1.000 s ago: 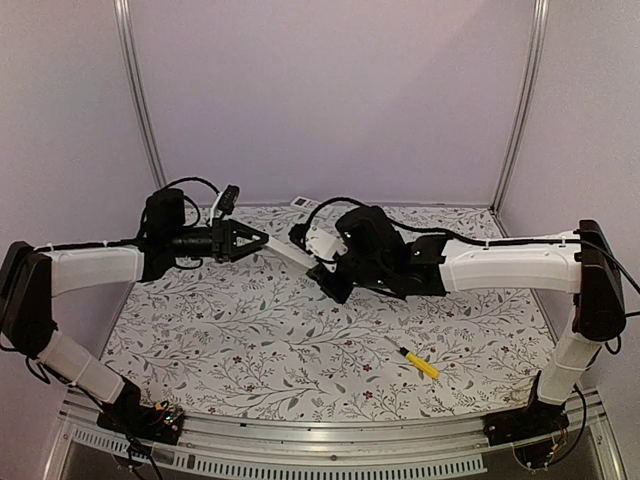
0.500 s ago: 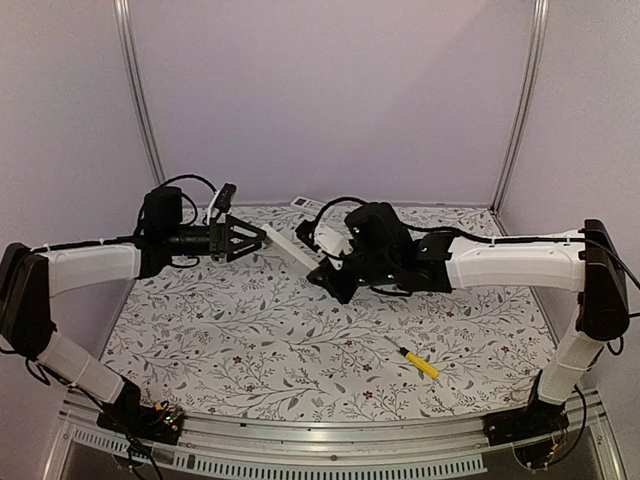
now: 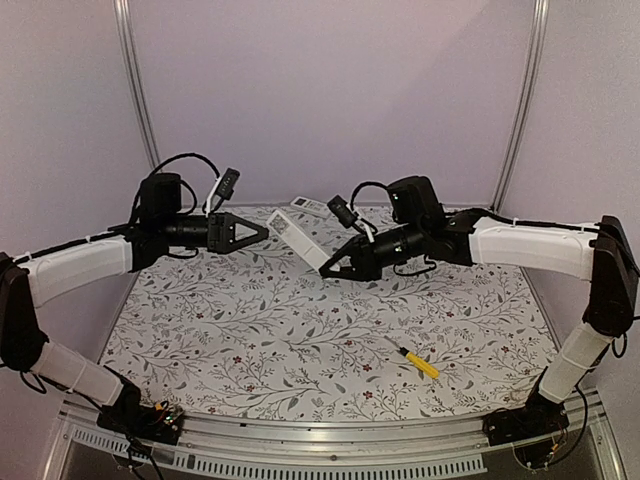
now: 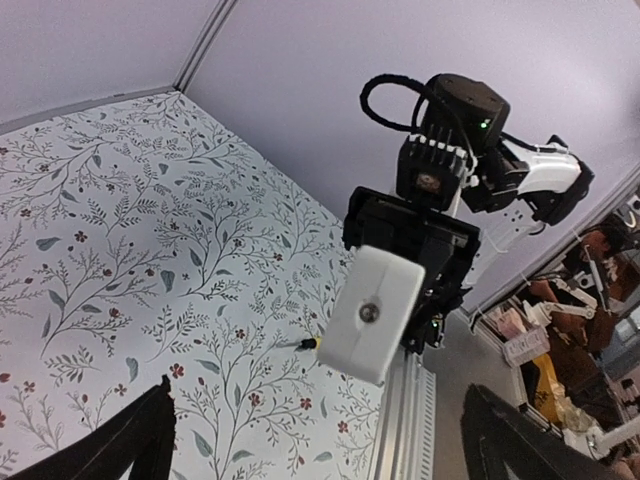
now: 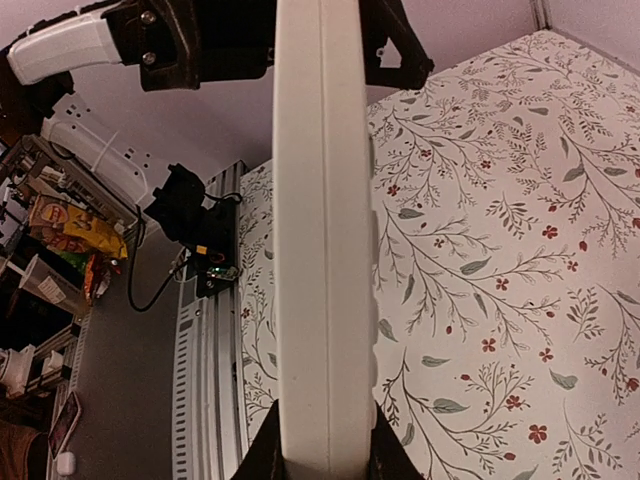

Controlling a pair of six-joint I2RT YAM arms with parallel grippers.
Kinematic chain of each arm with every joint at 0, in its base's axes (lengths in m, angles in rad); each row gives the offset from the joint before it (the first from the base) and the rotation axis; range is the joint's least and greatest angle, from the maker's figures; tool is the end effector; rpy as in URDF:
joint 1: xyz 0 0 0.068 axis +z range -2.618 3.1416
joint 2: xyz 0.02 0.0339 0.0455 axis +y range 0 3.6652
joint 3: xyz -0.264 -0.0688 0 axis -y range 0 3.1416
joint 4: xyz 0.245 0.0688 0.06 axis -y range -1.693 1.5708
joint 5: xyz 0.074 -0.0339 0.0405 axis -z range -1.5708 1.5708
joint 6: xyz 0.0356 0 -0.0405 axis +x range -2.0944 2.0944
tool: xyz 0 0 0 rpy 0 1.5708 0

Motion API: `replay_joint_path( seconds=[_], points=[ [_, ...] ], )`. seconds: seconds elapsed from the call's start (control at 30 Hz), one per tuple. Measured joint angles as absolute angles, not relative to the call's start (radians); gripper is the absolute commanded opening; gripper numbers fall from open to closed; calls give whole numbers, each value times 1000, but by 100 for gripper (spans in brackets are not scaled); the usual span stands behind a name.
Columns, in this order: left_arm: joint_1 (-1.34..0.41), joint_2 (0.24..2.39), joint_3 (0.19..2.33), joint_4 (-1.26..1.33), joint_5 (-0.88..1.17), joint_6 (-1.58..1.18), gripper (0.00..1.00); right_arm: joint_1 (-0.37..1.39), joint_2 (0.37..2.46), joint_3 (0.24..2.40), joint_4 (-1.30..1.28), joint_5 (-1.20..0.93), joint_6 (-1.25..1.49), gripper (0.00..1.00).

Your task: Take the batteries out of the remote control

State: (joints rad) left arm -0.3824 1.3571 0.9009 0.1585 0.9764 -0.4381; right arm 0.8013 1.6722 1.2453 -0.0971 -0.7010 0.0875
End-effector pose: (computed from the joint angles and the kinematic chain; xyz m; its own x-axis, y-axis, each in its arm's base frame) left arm 0.2675 -0.1394 0.2899 -0.6468 0.0041 -0.7626 0.7392 0.2493 -0.6256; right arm 0.2494 0.2905 0.2787 -0.4287 -0.3466 -0.8343 -0.9034 0.1615 0.3971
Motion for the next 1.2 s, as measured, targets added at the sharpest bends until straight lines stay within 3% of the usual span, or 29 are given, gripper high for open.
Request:
replay_joint_path(
  seconds=[0.2, 0.33, 0.67, 0.77, 0.8, 0.93, 1.0, 1.2],
  points=[
    [-418, 1358, 906, 115, 985, -388, 99, 813, 1699, 1278, -135, -859, 99, 0],
    [-432, 1369, 909, 105, 1000, -375, 90, 812, 1725, 1280, -160, -899, 109, 0],
    [-474, 1388, 915, 95, 1040, -361, 20, 812, 1747, 1284, -179, -936, 116, 6],
    [-475, 1388, 917, 98, 1058, -364, 2, 812, 1755, 1284, -181, -944, 112, 19],
    [-475, 1388, 917, 99, 1070, -373, 0, 811, 1757, 1284, -180, -953, 99, 28],
    [-475, 1388, 916, 119, 1077, -387, 0, 811, 1757, 1280, -168, -942, 110, 68],
    [-475, 1388, 910, 137, 1073, -402, 0, 809, 1745, 1254, -128, -915, 128, 78],
    [-460, 1365, 822, 273, 1035, -492, 0, 804, 1608, 1042, 120, -748, 263, 87]
  ],
)
